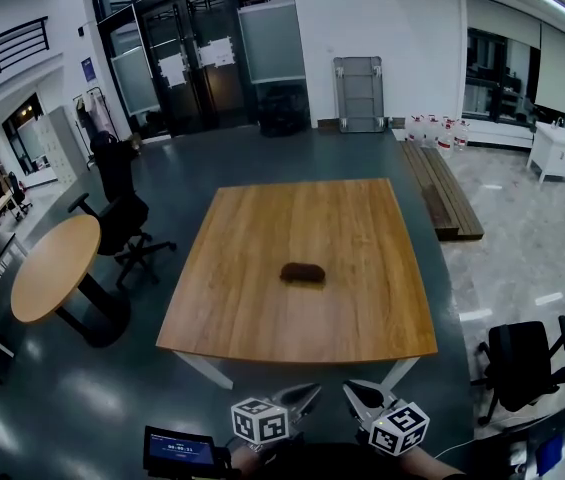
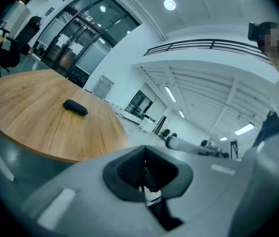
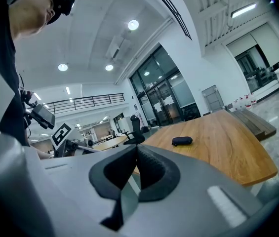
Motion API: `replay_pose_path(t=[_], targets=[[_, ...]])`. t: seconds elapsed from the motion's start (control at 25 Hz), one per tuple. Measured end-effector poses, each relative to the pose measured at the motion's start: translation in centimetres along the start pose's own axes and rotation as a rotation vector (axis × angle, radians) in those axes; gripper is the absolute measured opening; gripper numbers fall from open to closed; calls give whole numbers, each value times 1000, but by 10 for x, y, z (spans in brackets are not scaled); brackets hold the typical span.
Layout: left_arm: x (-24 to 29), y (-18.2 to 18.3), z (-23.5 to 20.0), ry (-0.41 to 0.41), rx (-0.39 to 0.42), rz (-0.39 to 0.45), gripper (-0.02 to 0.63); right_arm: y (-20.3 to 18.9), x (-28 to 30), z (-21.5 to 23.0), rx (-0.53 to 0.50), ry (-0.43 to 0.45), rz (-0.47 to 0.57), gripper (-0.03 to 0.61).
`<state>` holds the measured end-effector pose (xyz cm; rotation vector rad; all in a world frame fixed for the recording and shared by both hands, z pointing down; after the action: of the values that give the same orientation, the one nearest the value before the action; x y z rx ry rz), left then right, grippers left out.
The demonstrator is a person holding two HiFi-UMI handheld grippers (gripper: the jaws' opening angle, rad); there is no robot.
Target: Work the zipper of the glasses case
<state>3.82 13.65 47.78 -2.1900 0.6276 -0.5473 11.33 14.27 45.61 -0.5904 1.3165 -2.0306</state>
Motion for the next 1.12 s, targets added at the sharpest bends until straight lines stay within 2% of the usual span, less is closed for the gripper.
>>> replay_pose_path(t=[0.48, 1.12], targets=[[-1, 0, 2, 13, 14, 26, -1, -2, -6, -6, -34, 28, -8, 5], [-6, -4, 1, 17, 5, 18, -2, -6, -3, -9, -19, 34, -9, 5]])
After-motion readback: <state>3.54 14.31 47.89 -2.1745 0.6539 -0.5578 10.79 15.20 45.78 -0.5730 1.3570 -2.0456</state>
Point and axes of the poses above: the fingertips, and each gripper's own axes: x forward along the fingers, z to its right, y out of its top, the point moved 2 cm from there along -x, backward along the fingers, and after that the axes turned 5 degrees about z, right-handed, at the moved point
